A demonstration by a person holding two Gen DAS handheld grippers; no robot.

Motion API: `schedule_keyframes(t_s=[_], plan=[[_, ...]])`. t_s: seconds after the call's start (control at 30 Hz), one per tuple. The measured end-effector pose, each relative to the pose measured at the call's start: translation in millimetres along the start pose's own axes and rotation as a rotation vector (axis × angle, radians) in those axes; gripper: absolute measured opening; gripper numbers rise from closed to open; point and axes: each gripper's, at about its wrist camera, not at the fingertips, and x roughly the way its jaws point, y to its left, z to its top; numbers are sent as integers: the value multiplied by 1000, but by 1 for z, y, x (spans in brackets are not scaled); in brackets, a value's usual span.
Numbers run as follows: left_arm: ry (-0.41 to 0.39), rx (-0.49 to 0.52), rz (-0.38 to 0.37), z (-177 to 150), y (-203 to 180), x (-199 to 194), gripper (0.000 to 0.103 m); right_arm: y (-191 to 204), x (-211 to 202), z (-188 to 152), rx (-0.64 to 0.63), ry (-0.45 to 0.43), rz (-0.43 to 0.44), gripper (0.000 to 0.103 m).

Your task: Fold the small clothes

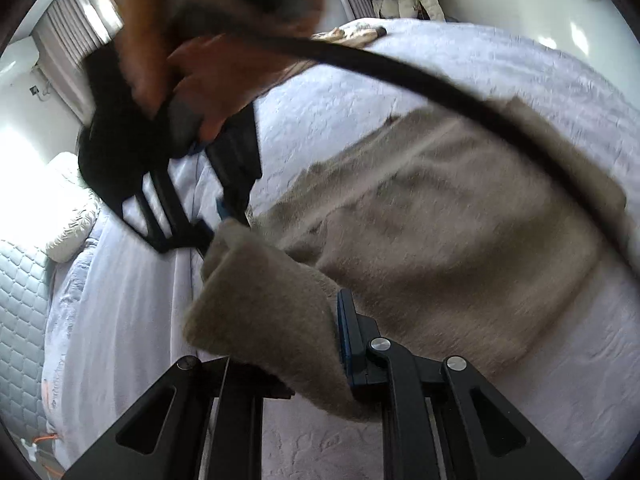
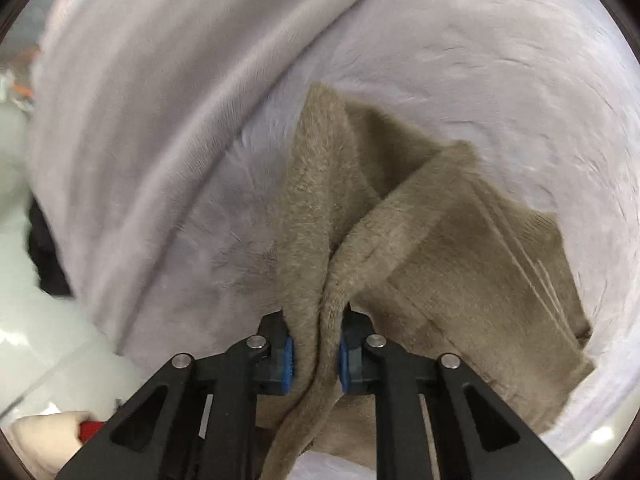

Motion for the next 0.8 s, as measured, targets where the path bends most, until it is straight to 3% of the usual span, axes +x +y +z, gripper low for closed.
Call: schedule_keyframes(t_s=[0.13,0.23,0.37,0.47,0.6,0.8], plan=[[-64,-27,-41,32,-6,-26,17,-44,-52,-46,74,-193,190,15],[-133,19,-72,58,-29,-48,17,-78,-85,-89,129,-318,290,15],[-228,129,-147,87,-81,-74,17,-129,-112,-151,217,-460,372,15],[-252,205,-218,99,-127,-79,17,-177,-117,-207,297,-545,394,15],[-183,243,-325,103,-180,-58,17,-235,-97,-273,438,-609,442,15],[-46,289,-387,87,-224,-19,17,-310,-5,-336,689,-575,476,16]])
